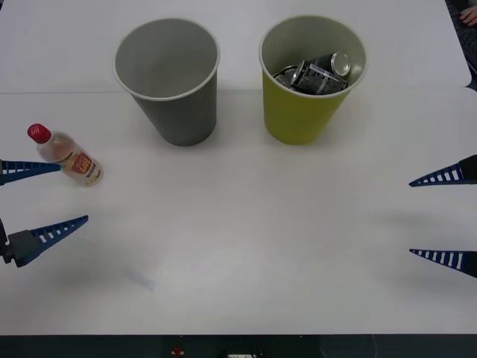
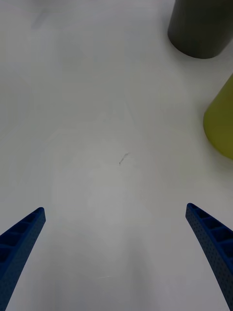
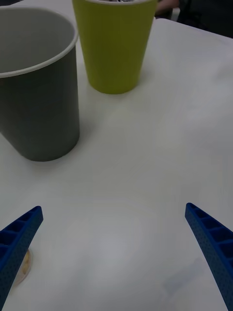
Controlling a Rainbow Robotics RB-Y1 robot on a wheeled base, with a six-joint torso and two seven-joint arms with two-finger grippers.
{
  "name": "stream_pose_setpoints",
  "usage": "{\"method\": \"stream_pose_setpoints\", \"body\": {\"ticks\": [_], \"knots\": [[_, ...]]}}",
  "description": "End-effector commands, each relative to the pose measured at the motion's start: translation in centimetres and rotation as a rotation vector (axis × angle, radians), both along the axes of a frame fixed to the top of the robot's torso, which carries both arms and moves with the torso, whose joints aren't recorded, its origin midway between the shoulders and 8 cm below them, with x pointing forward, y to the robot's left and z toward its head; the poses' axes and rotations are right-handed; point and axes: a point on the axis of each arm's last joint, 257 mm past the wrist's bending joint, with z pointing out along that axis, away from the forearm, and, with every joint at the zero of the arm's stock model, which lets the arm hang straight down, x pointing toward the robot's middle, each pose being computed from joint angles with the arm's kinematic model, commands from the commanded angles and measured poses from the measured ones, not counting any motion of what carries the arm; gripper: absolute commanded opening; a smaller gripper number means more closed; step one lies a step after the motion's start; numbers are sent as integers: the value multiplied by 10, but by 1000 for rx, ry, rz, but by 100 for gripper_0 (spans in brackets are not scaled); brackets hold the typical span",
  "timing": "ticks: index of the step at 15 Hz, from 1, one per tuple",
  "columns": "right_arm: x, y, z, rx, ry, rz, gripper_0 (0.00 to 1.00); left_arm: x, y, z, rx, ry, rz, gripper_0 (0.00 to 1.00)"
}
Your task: Put the can into the green bin and the plastic bottle into the gray bin
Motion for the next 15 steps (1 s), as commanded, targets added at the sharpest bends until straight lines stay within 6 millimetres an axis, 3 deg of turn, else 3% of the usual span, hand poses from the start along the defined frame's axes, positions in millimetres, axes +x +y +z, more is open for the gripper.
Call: {"method": "stream_pose_setpoints", "body": {"ticks": [1, 9, 15], "knots": [[0, 0, 0, 0, 0, 0, 100, 1, 11, 2, -95, 40, 89, 100], [0, 0, 0, 0, 0, 0, 100, -9, 39, -16, -217, 18, 230, 100], [0, 0, 0, 0, 0, 0, 100, -16, 74, -38, -251, -29, 307, 100]]}}
